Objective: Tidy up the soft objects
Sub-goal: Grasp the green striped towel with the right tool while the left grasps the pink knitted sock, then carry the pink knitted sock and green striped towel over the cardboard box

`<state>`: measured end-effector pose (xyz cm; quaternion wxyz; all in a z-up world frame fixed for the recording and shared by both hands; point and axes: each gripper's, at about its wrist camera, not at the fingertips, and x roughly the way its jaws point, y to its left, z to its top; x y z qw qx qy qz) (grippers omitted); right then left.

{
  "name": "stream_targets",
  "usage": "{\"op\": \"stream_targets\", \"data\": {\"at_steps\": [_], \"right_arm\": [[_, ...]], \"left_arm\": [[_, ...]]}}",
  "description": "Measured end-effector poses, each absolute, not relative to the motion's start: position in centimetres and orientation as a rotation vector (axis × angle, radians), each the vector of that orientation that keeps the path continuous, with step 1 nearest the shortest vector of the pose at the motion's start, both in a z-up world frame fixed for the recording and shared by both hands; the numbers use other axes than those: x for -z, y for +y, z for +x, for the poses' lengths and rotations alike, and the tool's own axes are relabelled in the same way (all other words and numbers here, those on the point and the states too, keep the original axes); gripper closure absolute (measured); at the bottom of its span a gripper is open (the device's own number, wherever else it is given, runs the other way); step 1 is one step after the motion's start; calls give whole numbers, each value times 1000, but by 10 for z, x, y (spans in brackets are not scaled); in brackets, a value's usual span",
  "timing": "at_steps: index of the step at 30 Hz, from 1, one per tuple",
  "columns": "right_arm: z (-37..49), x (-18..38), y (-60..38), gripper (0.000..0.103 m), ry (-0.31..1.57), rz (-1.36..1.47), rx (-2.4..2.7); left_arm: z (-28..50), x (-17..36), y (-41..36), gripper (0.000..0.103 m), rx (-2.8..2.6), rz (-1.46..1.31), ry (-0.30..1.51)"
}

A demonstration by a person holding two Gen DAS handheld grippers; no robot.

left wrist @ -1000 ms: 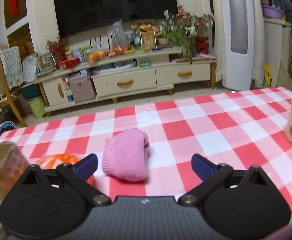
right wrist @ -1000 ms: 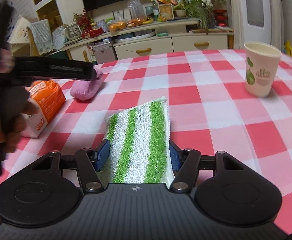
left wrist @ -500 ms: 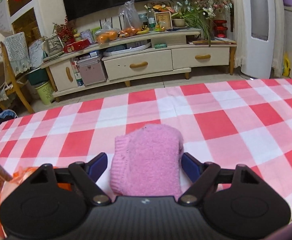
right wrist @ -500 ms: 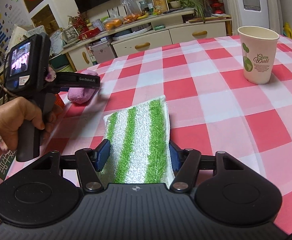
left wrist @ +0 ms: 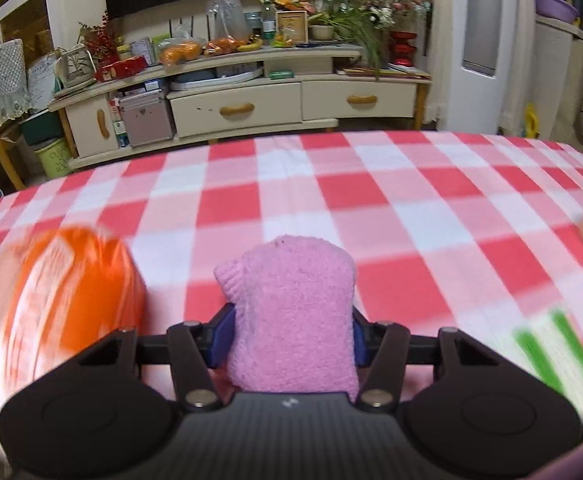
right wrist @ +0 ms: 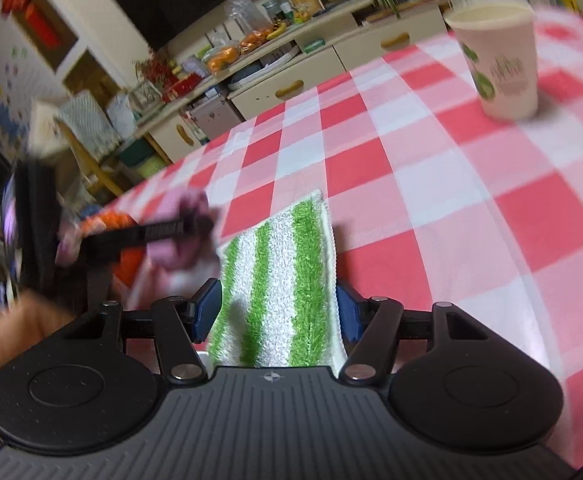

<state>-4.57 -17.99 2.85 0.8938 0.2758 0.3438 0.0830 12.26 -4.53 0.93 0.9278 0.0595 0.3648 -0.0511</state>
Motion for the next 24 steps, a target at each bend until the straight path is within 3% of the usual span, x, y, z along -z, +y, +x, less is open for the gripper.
{"op": "stream_targets", "data": {"at_steps": [8,11,24], "right_arm": [[-53,-17,-205,30,678,874,-302],[-57,-16,-203,43,657,927,-361],[-52,-20,-174,76,719,726,-332]], "left_arm": [[56,-10,-48,49,161,102,772],[38,-11,-51,49,190,105,785],[5,-12,-55,49,240,88,815]]}}
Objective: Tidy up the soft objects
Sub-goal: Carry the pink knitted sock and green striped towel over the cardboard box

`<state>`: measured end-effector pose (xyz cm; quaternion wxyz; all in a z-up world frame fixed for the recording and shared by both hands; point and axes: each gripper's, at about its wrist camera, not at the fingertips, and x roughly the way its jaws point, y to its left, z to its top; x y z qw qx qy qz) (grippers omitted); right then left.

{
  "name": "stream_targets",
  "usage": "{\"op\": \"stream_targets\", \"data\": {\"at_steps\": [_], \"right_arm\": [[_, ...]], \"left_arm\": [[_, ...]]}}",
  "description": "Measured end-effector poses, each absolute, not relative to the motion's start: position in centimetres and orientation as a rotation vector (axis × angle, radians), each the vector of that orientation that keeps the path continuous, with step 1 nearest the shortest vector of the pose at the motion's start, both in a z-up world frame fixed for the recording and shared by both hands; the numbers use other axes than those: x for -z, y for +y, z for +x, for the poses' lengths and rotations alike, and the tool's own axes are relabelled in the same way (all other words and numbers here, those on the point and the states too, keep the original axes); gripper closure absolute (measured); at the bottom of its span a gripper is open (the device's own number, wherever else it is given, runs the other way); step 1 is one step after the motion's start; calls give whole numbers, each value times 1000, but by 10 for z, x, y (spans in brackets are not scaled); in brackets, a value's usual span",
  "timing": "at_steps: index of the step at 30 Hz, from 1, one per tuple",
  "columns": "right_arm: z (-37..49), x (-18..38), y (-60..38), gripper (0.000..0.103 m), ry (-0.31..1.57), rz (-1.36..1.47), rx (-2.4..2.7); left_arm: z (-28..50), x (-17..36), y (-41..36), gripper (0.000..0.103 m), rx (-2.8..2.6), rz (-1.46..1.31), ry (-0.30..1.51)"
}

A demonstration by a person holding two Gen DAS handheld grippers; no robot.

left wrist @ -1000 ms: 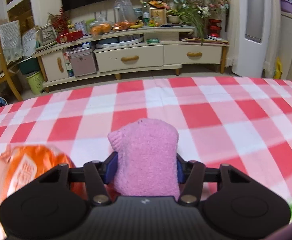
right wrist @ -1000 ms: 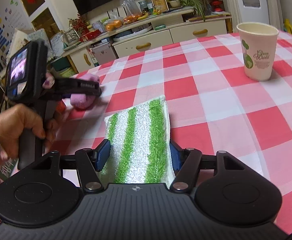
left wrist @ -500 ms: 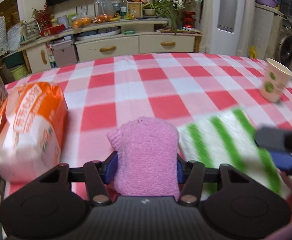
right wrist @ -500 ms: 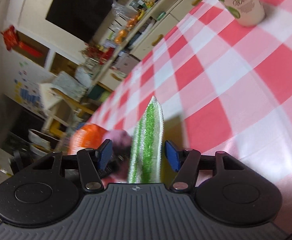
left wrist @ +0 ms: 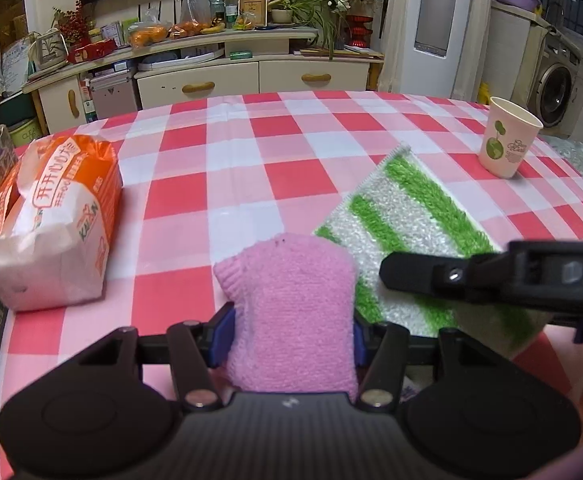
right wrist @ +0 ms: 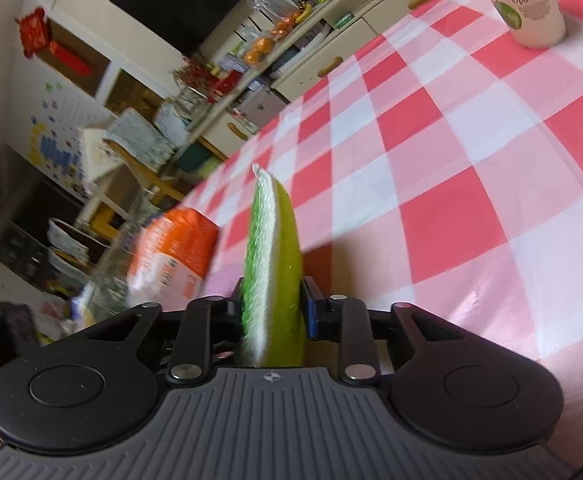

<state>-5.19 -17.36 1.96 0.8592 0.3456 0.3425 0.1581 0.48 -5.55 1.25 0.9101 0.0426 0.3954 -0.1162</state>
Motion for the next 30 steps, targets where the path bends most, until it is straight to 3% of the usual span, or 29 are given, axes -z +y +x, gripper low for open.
{"op": "stream_targets", "data": {"at_steps": [30], "right_arm": [[-78,-43,-149,79,599,401,-105]], "left_arm": [[-27,-33,-7,51,316,-61,774]]}}
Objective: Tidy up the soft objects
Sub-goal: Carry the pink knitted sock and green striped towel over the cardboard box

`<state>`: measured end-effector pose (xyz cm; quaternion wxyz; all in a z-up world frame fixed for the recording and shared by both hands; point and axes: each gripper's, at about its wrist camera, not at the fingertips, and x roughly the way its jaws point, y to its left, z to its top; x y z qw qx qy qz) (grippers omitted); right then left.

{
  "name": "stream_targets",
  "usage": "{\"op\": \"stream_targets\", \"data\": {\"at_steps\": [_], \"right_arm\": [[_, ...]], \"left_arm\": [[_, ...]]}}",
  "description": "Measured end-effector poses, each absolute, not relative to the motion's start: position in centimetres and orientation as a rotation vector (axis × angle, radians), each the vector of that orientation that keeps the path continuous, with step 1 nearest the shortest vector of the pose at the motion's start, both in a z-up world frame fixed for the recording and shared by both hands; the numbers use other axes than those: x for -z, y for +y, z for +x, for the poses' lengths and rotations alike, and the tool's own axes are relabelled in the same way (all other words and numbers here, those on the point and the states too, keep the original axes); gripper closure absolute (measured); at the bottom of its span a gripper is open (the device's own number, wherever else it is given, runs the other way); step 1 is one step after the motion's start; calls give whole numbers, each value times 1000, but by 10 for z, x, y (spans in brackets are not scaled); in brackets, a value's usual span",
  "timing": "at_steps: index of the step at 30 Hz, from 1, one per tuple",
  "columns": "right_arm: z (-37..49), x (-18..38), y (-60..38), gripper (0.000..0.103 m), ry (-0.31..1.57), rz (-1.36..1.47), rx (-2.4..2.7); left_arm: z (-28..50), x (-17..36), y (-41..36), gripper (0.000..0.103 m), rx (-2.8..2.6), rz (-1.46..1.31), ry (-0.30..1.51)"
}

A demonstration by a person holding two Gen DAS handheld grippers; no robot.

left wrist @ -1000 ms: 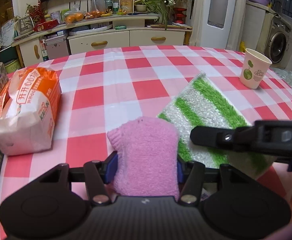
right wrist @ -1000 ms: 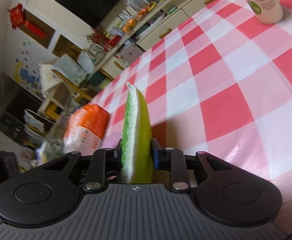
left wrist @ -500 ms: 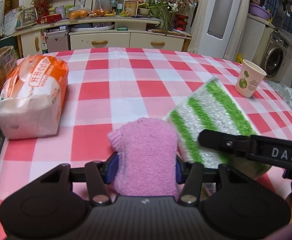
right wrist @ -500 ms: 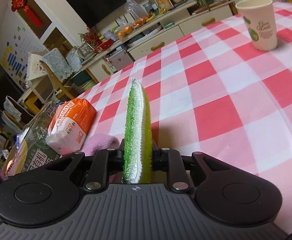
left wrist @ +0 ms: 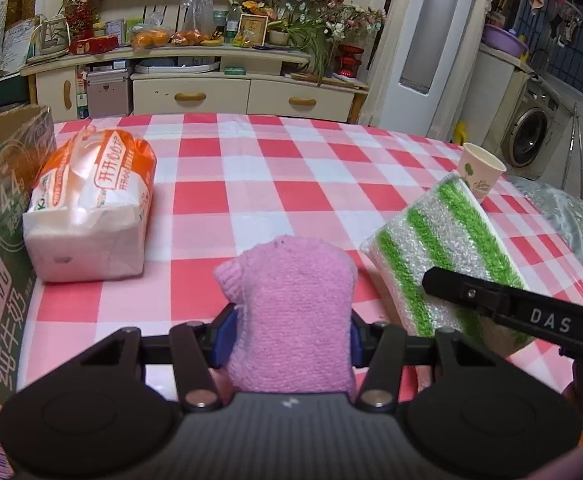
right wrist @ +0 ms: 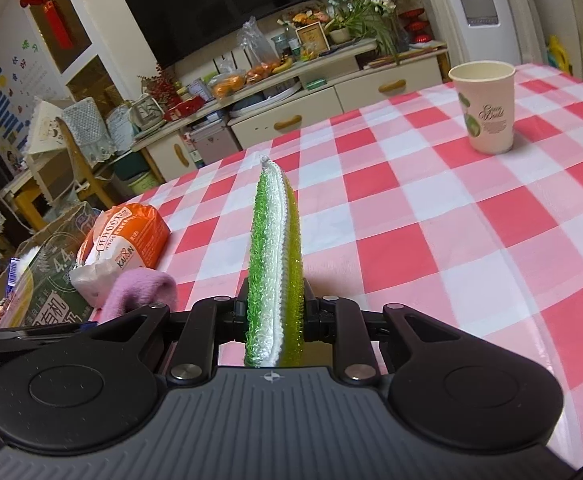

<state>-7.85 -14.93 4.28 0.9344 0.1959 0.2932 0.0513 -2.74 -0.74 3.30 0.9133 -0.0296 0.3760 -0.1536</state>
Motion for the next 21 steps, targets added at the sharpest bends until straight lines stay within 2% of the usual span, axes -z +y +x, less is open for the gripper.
{"op": "stream_targets", "data": {"at_steps": [21], "right_arm": [[-96,-66,-133,79,554,365,-54]], "left_arm": [[-54,-85,30,51,434,-96,627]]}}
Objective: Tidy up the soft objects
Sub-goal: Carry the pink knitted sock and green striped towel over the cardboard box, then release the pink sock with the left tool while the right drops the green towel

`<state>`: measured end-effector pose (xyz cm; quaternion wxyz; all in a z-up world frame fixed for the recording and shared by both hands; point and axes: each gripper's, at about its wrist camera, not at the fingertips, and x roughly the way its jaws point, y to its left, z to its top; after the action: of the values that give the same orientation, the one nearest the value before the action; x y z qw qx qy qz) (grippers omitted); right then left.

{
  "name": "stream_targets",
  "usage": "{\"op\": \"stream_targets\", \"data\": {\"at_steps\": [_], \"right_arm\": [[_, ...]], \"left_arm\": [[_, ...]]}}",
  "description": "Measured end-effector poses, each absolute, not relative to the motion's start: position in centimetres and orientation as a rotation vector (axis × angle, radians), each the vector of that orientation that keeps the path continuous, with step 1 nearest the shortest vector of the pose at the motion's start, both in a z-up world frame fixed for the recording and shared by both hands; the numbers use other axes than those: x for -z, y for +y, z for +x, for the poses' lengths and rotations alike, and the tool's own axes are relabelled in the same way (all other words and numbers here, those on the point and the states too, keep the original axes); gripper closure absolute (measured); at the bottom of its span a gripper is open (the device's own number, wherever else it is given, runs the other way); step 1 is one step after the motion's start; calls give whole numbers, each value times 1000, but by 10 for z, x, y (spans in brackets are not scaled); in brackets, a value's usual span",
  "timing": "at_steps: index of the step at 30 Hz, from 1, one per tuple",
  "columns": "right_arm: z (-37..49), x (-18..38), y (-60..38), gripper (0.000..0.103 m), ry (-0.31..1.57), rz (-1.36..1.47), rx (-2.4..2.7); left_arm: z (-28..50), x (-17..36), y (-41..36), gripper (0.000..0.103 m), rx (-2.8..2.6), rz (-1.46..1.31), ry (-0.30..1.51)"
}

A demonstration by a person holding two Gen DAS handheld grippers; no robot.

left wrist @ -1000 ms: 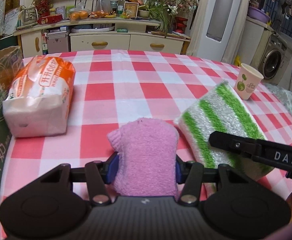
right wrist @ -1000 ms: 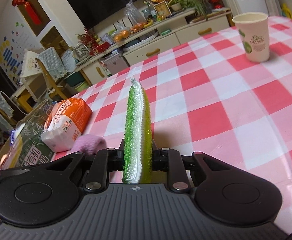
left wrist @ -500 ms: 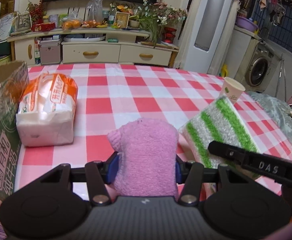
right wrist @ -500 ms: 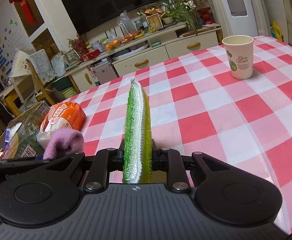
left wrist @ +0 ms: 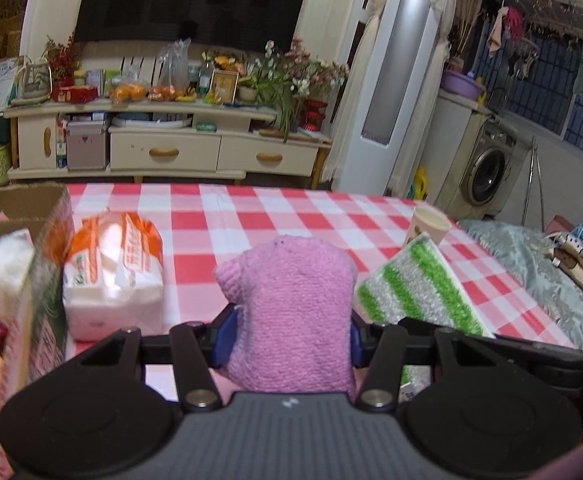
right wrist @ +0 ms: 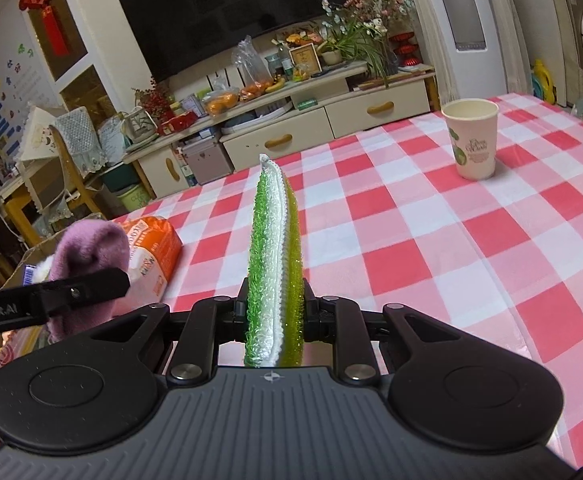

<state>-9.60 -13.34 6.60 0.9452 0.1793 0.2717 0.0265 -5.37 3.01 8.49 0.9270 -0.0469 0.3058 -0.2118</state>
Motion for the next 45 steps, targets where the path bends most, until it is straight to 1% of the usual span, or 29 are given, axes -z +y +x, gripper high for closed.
{"op": "stream_targets", "data": {"at_steps": [12,22,35,45], "right_arm": [[-84,-94,-102,79,500,324,-136],[-51,-114,-66,79,464,279,-240],[6,-130,7,79,442,227,-402],[58,-138,73,79,430,138,-516]], "left_arm": [[-64,-113,68,51,431,-159,524],[-69,-128,107,51,380,-213,455],[-69,-131,156,51,259,-277,420],[-64,-119,201,51,108,-295,452]]}}
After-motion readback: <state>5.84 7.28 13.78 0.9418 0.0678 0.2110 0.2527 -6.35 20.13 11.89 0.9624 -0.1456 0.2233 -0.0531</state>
